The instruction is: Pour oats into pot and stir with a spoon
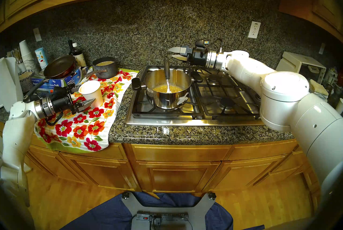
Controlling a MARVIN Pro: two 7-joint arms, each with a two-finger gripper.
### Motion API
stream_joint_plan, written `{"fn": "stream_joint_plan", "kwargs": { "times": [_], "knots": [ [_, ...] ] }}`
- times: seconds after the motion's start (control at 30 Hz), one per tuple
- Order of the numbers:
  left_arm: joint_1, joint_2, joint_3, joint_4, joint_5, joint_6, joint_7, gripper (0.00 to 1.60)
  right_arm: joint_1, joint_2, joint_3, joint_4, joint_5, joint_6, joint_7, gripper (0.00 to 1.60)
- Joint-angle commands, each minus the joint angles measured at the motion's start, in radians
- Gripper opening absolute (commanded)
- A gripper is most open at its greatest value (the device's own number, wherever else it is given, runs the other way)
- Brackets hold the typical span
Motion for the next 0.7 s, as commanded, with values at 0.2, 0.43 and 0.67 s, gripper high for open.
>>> {"fn": "stream_joint_plan", "kwargs": {
  "times": [0.2, 0.43, 0.67],
  "knots": [
    [-0.014, 0.033, -0.023, -0.022, 0.000, -0.015, 0.007, 1.60, 0.041, 0.001, 0.010, -0.002, 0.008, 0.000, 0.003, 1.60],
    [-0.004, 0.043, -0.028, -0.024, 0.004, -0.022, 0.010, 1.60, 0.041, 0.001, 0.010, -0.002, 0.008, 0.000, 0.003, 1.60],
    [0.005, 0.057, -0.037, -0.020, 0.005, -0.031, 0.008, 1.60, 0.041, 0.001, 0.011, -0.002, 0.008, 0.000, 0.003, 1.60]
  ]
}}
